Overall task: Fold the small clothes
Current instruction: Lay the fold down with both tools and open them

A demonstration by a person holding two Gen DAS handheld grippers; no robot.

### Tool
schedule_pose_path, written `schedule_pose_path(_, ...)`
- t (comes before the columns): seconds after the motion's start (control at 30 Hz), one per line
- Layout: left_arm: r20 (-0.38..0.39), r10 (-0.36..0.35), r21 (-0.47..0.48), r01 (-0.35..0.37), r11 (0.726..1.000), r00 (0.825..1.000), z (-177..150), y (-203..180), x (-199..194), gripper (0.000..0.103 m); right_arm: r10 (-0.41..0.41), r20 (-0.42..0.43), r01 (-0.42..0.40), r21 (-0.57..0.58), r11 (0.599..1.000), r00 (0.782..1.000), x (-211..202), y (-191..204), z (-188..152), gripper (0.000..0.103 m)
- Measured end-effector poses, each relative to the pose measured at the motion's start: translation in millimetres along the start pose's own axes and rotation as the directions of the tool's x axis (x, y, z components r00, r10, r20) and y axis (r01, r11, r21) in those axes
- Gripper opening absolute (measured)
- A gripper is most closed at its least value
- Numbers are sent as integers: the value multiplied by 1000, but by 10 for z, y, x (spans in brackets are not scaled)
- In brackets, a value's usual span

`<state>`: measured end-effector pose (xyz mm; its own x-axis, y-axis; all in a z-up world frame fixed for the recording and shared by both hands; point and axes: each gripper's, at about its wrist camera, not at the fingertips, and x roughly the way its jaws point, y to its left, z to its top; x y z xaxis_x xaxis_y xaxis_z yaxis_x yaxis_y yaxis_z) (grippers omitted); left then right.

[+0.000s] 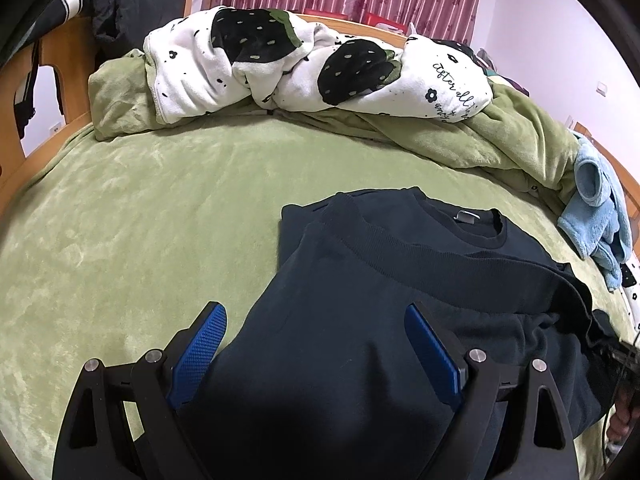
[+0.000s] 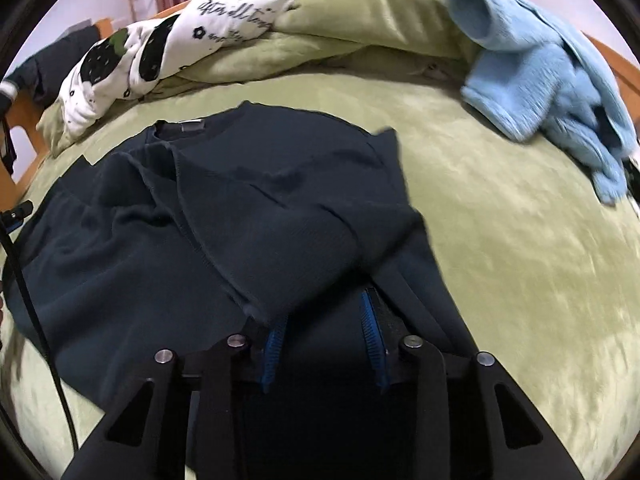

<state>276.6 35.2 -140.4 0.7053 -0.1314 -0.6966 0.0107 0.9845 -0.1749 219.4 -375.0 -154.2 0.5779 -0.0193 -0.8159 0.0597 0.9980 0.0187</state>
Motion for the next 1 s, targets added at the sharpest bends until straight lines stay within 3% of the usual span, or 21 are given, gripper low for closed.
schedule_pose_path(0.07,0,-4,-7,4,1000,1000,-4,21,1,90,-8,35,8,-2,1000,999,22,29,141,36)
schedule_pose_path(0.2,4,-8,-2,8,1000,1000,-17,34,-31,90,-29,74,18,136,991,997,47,-159,424,36)
schedule_pose_path(0.37,-3,-4,18,4,1000,1000,-71,49,-153,90,-15,119,-13,235,972,993,-177,-362,431,36)
schedule_pose_path(0.57,1,19,55,-19,998,1000,-207,150,-493,90,0,140,-32,229,973,990,-657,-365,102,45)
schedule_pose_path(0.73,6,40,45,-40,998,999,-399,325,-809,90,-52,107,31,190,981,993,-942,-333,-300,49)
schedule_pose_path(1.0,-9,49,13,-49,999,999,-784,558,-1043,90,-70,40,60,215,975,997,-1035,-378,-803,51)
